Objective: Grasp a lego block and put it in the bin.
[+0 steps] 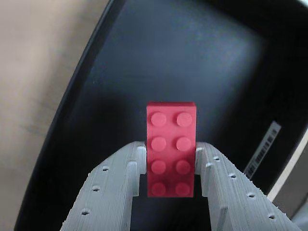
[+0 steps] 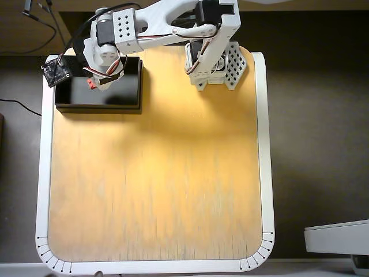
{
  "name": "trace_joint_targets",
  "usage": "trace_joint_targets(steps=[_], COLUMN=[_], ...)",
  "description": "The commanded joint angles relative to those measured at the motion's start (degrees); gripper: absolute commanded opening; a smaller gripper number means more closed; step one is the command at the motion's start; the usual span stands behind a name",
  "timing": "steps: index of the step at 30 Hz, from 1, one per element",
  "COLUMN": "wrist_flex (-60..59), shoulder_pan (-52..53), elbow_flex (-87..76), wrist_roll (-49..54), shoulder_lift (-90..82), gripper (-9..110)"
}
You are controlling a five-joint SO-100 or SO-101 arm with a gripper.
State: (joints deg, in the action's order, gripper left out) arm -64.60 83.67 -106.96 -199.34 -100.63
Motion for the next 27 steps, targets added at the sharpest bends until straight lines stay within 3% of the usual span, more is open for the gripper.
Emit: trace_joint_targets(steps=[1,5,14,24,27], wrist_flex=[1.4,1.4,1.1,3.3,7.8], shoulder_pan=[1.9,2.5,2.0,-9.2,-14.6], elbow_flex=[6.1,6.1,6.1,6.2,6.2], wrist_roll=[-1.8,-3.3,-1.8,12.4,18.9], shoulder_lift=[-3.5,-4.5,-10.4,-22.1,-25.6], gripper=[12,17,17,17,8])
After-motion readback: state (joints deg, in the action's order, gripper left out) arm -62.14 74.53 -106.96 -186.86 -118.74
